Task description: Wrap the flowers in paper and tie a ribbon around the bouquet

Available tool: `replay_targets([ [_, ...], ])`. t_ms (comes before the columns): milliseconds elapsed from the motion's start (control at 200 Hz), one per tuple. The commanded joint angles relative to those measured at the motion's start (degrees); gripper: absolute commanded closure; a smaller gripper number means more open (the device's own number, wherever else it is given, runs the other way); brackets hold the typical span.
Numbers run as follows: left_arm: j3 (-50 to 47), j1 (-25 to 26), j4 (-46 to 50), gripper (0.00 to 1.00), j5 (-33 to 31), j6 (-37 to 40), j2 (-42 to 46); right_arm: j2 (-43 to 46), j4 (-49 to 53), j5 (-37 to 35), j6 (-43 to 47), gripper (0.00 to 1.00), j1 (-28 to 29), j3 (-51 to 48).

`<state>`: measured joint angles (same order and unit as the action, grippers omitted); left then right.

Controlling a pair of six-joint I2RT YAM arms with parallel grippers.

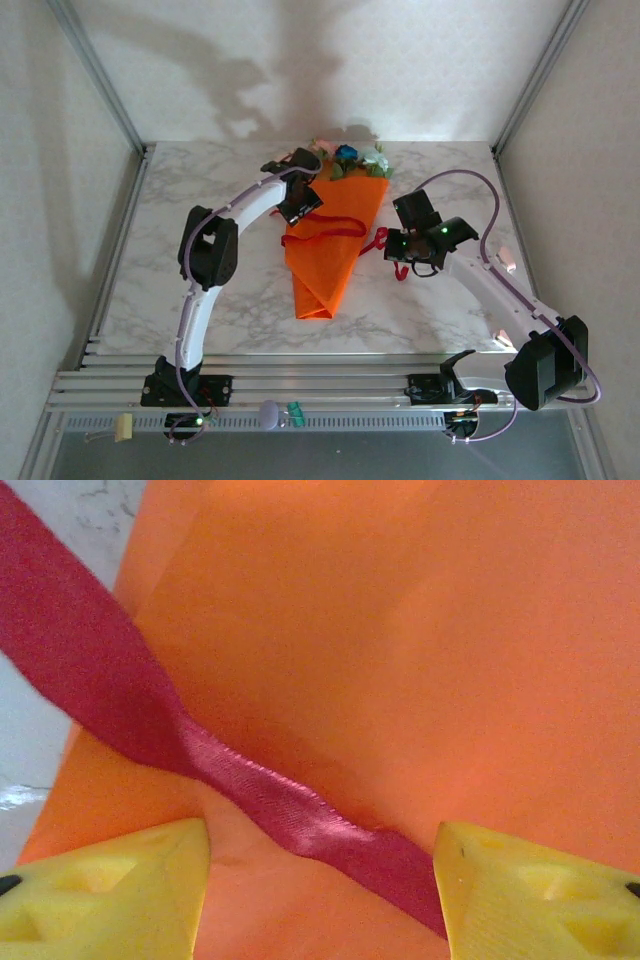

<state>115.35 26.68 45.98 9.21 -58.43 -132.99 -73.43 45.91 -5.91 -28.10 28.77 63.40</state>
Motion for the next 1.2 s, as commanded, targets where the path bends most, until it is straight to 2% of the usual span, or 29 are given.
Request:
replay_targets([
  [0,3.21,-0.48,-0.55,0.42,0.01,-2.05,-0.93,0.92,0.33,0.42,0.41,1.0,0.49,-0.38],
  [295,0.92,-0.42,-0.66,0.65,0.19,-0.54,-1.74,0.18,-0.17,0.79,0.24,1.0,0.67,-0.12],
  [355,1.36,-0.57,-1.08,0.77,0.45,-0.12,-1.92,0.26,-0.21,0.84,0.27,1.0,0.88,-0.11],
  [390,1.81,-0.57,-1.59,0.9,0.7,0.29,-1.92,0.35,-0.12,0.9,0.32,1.0,0.92,-0.11],
  [430,2.67,-0.51,-1.69,1.0,0.72,0.48,-1.8,0.62,0.03,0.9,0.37,1.0,0.97,-0.2],
  [626,6.23,1.45,-7.59,1.0,0.85,2.74,2.82,3.72,1.59,0.9,1.01,1.0,0.94,-0.99],
  [746,6.94,3.31,-12.09,1.0,6.47,2.7,2.91,6.43,2.95,2.02,1.86,1.0,0.94,-1.59],
  [816,8.99,4.22,-10.78,1.0,7.51,3.26,1.44,8.49,2.79,3.85,2.92,1.0,0.94,-2.19],
  [876,11.54,4.55,-6.07,1.0,5.6,3.67,-0.07,10.2,2.69,5.84,3.99,1.0,1.02,-2.16],
  [936,13.38,4.35,0.07,0.85,1.28,3.68,-0.86,11.33,1.69,11.03,6.16,1.0,1.11,-1.97],
  [1041,10.51,4.0,2.32,0.71,-2.17,4.02,1.25,12.02,-0.42,22.36,9.38,1.0,2.34,-1.52],
  [1191,4.04,2.5,2.52,0.56,-3.04,5.57,3.97,10.34,-1.64,27.62,11.62,1.0,6.52,-0.5],
])
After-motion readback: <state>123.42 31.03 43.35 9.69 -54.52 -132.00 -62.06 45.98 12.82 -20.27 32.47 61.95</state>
